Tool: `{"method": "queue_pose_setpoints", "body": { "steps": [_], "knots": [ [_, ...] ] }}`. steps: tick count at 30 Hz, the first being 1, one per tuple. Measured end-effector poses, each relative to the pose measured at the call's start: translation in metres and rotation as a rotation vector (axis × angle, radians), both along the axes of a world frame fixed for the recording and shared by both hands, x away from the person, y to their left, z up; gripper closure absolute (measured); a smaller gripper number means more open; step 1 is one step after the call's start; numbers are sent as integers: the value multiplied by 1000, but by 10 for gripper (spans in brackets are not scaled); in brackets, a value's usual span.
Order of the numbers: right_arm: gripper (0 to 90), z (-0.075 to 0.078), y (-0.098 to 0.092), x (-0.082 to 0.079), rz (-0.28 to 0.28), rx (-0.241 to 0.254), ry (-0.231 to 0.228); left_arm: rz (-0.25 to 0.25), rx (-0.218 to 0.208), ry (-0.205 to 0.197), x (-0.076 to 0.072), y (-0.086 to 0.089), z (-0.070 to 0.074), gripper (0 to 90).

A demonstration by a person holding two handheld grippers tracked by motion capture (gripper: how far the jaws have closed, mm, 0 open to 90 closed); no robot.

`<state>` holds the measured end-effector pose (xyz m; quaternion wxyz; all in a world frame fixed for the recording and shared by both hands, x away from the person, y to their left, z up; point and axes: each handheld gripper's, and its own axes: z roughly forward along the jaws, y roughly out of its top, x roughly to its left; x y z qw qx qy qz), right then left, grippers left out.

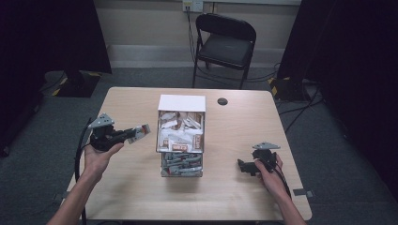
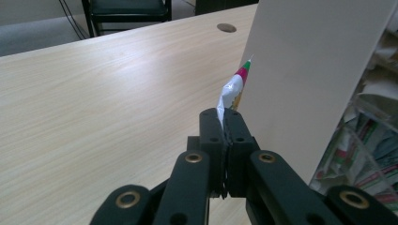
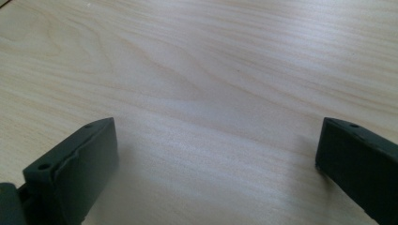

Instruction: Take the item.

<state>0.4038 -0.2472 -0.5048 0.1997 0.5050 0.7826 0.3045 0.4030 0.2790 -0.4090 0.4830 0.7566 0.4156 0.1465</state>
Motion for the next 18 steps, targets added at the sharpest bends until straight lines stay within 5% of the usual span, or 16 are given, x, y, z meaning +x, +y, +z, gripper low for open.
{"method": "queue_pose_setpoints", "body": {
  "steps": [18],
  "knots": [
    [0, 0, 0, 0, 0, 0, 0, 33, 39, 90, 10, 4, -41, 887]
  ]
}}
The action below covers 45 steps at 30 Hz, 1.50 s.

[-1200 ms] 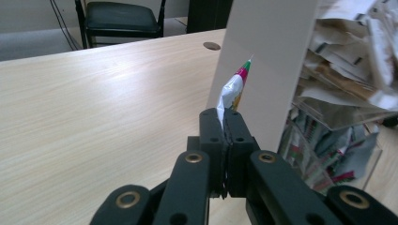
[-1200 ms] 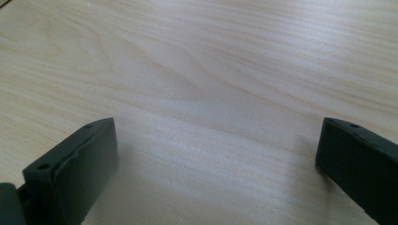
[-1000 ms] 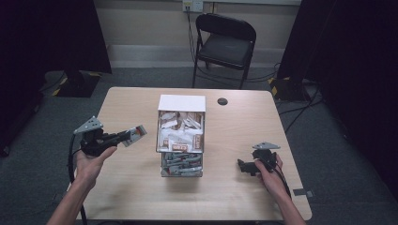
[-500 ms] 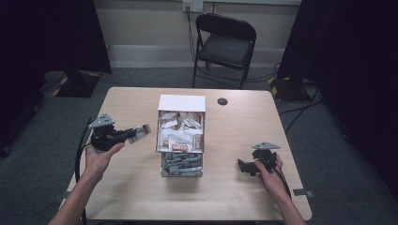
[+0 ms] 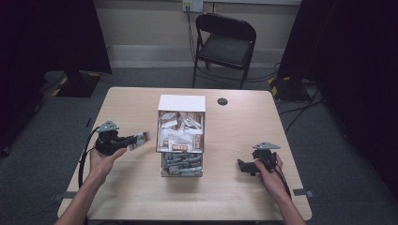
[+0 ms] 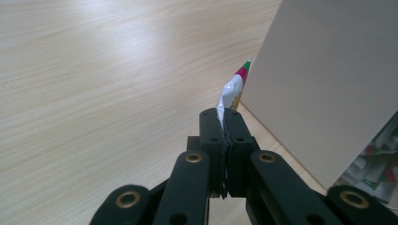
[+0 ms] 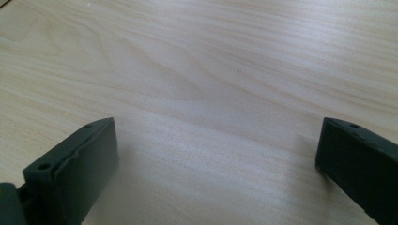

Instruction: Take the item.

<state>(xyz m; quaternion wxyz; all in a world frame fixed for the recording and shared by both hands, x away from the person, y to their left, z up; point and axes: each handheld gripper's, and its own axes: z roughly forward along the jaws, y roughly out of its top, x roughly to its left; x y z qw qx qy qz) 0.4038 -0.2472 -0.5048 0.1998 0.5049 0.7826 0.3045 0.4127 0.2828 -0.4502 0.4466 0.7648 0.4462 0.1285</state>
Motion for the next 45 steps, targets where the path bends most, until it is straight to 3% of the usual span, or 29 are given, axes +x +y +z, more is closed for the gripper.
{"method": "queue_pose_setpoints", "body": {
  "steps": [3, 9, 17, 22, 24, 31, 45],
  "knots": [
    [0, 0, 0, 0, 0, 0, 0, 6, 4, 5, 2, 1, -2, 887],
    [0, 0, 0, 0, 0, 0, 0, 6, 58, 39, 8, -3, -14, 887],
    [0, 0, 0, 0, 0, 0, 0, 10, 58, 39, 9, -6, -20, 884],
    [0, 0, 0, 0, 0, 0, 0, -37, 57, 53, 5, -15, -25, 878],
    [0, 0, 0, 0, 0, 0, 0, -54, 78, 51, 4, -18, -26, 872],
    [0, 0, 0, 0, 0, 0, 0, -79, 86, 62, 2, -24, -29, 840],
    [0, 0, 0, 0, 0, 0, 0, -118, 60, 116, 3, -32, -36, 640]
  ]
}}
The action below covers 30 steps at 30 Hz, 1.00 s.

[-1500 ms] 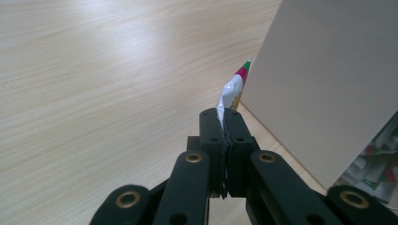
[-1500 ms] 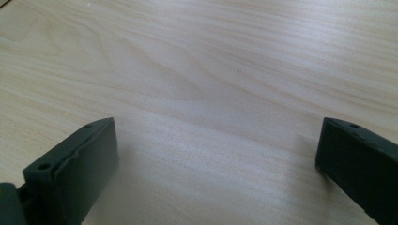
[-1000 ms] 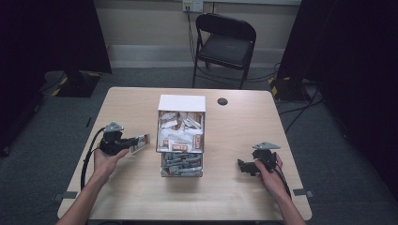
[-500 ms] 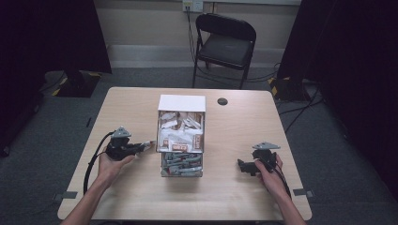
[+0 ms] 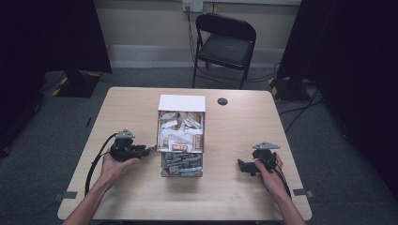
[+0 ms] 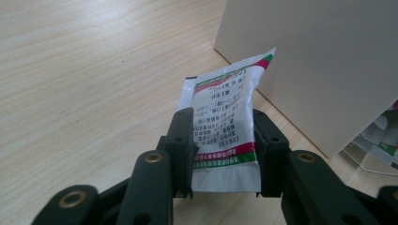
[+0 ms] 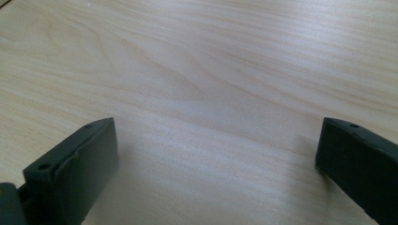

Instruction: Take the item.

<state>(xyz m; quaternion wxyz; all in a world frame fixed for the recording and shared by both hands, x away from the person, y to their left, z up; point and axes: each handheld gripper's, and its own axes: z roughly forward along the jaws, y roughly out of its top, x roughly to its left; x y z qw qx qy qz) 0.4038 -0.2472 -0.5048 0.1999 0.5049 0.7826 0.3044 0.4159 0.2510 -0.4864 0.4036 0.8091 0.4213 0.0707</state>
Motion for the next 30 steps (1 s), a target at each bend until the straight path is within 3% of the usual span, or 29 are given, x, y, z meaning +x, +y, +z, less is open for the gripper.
{"method": "queue_pose_setpoints", "body": {
  "steps": [16, 19, 27, 30],
  "knots": [
    [0, 0, 0, 0, 0, 0, 0, 8, 55, 45, 2, -8, -9, 402],
    [0, 0, 0, 0, 0, 0, 0, 14, 51, 53, 3, -8, -10, 282],
    [0, 0, 0, 0, 1, 1, 0, 28, 31, 68, 6, -2, -11, 185],
    [0, 0, 0, 0, 1, 1, 1, 39, 32, 57, 6, -1, -10, 178]
  ]
}}
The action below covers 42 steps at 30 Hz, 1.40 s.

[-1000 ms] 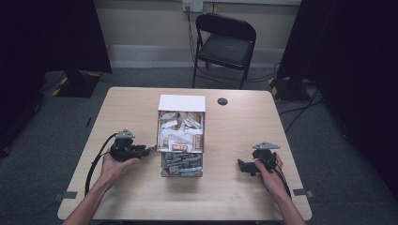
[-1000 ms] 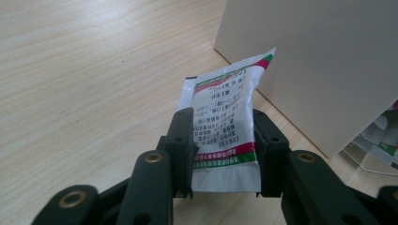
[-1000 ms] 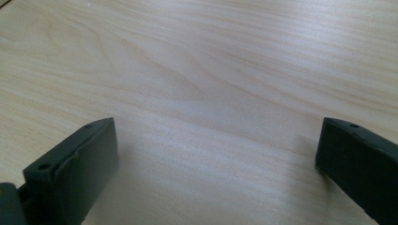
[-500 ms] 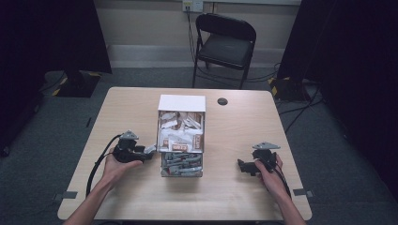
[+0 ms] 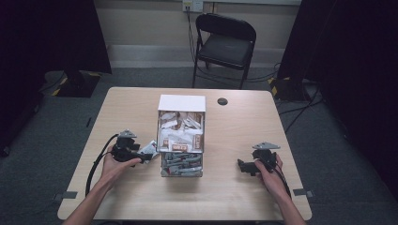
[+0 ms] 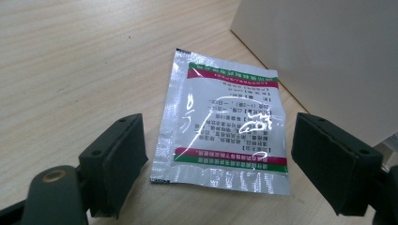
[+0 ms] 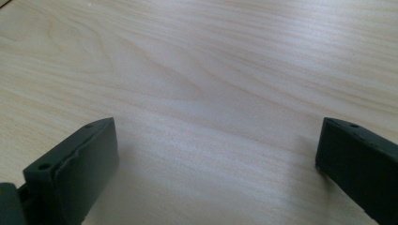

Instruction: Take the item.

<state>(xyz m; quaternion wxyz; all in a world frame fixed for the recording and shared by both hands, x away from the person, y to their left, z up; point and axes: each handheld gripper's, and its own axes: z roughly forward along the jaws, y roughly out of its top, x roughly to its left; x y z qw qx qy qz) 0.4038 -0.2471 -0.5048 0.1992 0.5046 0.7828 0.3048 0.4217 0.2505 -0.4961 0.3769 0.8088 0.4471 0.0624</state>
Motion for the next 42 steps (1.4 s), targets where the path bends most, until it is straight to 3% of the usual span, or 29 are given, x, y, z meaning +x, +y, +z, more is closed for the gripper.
{"method": "queue_pose_setpoints", "body": {
  "steps": [4, 9, 12, 17, 22, 26, 32, 35, 42],
  "knots": [
    [0, 0, 0, 0, 0, 0, 0, 15, -4, -7, 0, 3, 3, 171],
    [0, 0, 0, 0, 0, 0, 0, 20, -37, -36, -7, 13, 14, 171],
    [0, 0, 0, 0, 0, 0, 0, 30, -7, -50, -11, 16, 19, 168],
    [0, 0, 0, 0, 0, 0, 0, 50, -1, -58, -19, 23, 22, 172],
    [0, 0, 0, 0, 0, 0, 0, 72, 38, -72, -28, 25, 27, 189],
    [0, 0, 0, 0, 0, 0, 0, 73, 18, -81, -37, 28, 37, 191],
    [0, 0, 0, 0, 0, 0, 0, 83, 38, -85, -48, 34, 46, 191],
    [0, 0, 0, 0, 0, 0, 0, 86, 36, -97, -55, 37, 47, 192],
    [0, 0, 0, 0, 0, 0, 0, 124, 82, -79, -67, 48, 39, 190]
  ]
}}
